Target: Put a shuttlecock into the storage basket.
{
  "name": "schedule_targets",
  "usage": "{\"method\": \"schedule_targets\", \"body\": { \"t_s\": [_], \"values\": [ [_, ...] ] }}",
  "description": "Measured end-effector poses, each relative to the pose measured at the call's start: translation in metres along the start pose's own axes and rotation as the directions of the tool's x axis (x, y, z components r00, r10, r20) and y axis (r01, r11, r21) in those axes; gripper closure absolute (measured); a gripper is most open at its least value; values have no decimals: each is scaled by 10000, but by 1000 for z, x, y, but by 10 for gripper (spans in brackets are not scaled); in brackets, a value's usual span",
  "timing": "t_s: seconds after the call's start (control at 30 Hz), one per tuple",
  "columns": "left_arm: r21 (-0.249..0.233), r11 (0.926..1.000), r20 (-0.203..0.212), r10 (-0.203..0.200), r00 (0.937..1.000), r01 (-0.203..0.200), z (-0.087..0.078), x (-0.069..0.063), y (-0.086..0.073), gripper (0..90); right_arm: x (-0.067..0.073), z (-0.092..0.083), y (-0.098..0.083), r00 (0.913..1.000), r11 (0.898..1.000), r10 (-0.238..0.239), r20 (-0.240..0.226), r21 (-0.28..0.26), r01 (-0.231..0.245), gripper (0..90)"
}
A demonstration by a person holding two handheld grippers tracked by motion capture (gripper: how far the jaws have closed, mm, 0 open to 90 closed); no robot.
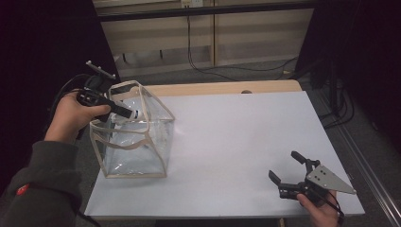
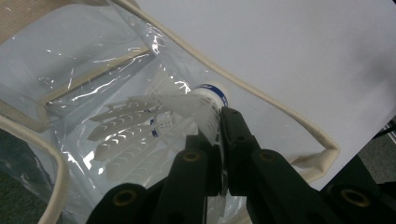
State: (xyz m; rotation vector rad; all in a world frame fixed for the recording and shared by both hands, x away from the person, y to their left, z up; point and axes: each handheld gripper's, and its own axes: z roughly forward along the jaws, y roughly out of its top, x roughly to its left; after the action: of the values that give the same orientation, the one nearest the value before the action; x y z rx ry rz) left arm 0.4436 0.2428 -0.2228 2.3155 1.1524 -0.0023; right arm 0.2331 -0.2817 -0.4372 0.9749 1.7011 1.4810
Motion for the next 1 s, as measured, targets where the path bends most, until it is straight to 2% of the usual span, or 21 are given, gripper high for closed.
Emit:
{"method": "schedule_targets", "body": {
  "t_s": [0.17,0.4,0.6,0.87,1.0],
  "values": [
    [-2,10000,22,-82,10000,82,3,1,-1,878,0,0,0,10000,10000,12,36,-40,-11,20],
    [143,9999,25,36,10000,-37,6,2,-2,879,0,0,0,10000,10000,17,18,-36,-17,20],
    [106,9999,1,-70,10000,70,8,2,-3,878,0,0,0,10000,10000,10,23,-36,-10,20],
    [289,9995,94,87,9999,-90,12,1,-3,878,0,0,0,10000,10000,14,40,-34,-14,22],
    [284,9996,93,27,10000,-29,14,0,-4,877,-1,-1,0,10000,10000,-7,51,-36,7,21]
  ]
}}
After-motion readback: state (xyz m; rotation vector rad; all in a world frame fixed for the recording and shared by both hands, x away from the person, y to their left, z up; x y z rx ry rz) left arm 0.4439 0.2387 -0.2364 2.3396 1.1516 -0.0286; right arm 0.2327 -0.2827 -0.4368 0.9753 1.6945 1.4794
